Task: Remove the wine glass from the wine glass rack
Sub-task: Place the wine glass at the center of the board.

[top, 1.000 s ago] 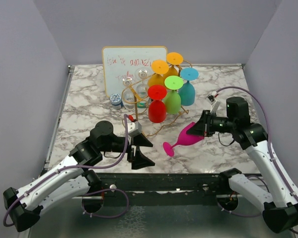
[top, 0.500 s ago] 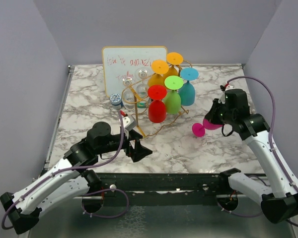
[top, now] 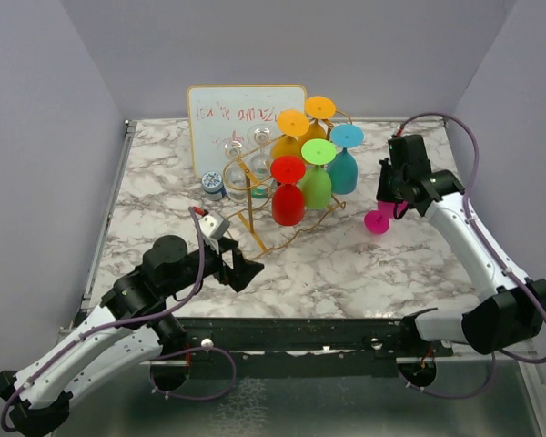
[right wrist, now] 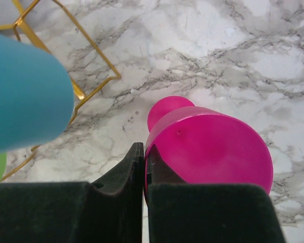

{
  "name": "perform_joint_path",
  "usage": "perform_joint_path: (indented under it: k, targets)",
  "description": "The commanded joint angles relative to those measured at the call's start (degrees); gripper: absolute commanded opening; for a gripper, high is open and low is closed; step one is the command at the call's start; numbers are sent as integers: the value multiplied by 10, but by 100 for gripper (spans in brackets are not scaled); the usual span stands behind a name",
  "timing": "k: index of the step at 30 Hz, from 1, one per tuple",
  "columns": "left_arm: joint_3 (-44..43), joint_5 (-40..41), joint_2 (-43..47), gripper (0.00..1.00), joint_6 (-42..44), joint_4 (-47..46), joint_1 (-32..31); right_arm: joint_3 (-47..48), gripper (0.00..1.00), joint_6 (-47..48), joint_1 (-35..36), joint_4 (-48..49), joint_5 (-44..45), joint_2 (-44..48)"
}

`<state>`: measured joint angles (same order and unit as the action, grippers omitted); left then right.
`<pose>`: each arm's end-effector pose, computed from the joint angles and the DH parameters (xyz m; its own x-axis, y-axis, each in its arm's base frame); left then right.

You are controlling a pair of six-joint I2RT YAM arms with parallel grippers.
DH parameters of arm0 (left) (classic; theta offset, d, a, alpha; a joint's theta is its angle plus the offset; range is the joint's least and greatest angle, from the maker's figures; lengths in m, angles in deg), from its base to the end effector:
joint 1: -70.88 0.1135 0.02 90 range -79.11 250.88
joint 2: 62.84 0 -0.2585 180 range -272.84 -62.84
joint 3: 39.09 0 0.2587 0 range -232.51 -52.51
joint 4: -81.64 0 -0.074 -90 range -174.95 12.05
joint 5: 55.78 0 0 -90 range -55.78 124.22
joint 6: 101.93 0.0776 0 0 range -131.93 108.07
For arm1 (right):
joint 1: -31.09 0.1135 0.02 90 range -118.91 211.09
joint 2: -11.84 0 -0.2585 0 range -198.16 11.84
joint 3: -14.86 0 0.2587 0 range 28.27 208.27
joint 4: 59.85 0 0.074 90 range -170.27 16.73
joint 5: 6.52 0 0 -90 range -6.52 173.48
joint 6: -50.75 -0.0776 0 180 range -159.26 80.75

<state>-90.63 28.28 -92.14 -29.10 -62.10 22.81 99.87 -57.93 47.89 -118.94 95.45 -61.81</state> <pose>0.1148 -0.1398 0.3013 -0.3929 -0.0020 -0.9196 0.7233 0.6169 -0.3104 0.2935 0.0718 0.3016 -0.7189 0.1102 -0.6863 0.0855 0.9939 0.0700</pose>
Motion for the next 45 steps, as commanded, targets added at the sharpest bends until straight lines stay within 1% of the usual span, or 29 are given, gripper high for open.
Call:
perform_joint_path:
  k: [1, 5, 8, 9, 12, 15, 20, 24, 29, 32, 37, 40, 42, 44, 45]
  targets:
    - [19, 28, 14, 99, 2, 8, 1, 28, 1, 17, -1, 48, 45, -40]
    - [24, 55, 32, 99, 7, 10, 0, 72, 0, 35, -9, 45, 45, -107]
    - [26, 90, 40, 99, 4, 10, 0, 118, 0, 35, -12, 37, 64, -154]
    - [26, 90, 41, 99, 3, 11, 0, 123, 0, 36, -15, 44, 70, -162]
    - [27, 81, 48, 99, -2, 11, 0, 141, 0, 42, -30, 61, 52, -191]
    - [28, 87, 50, 99, -5, 11, 1, 167, 1, 41, -39, 54, 51, -224]
    - [27, 85, 43, 99, -1, 10, 0, 198, 1, 45, -45, 60, 6, -261]
    - [25, 85, 30, 99, -1, 12, 1, 234, 0, 46, -46, 39, 4, -295]
    - [25, 86, 34, 99, -1, 12, 1, 254, 1, 51, -47, 34, -12, -319]
    - [26, 91, 39, 99, 0, 12, 1, 286, 1, 54, -47, -1, 0, -343]
    - [27, 101, 38, 99, -3, 12, 1, 287, 9, 60, -47, -1, -7, -351]
    - [25, 88, 29, 99, -2, 13, 1, 287, 15, 60, -47, 0, -12, -353]
    - [25, 83, 21, 99, -1, 12, 1, 293, 20, 61, -47, -4, -16, -355]
    - [24, 81, 17, 99, -1, 12, 1, 300, 29, 63, -47, -6, -15, -354]
    - [24, 82, 15, 99, -2, 12, 1, 301, 32, 63, -47, -6, -13, -352]
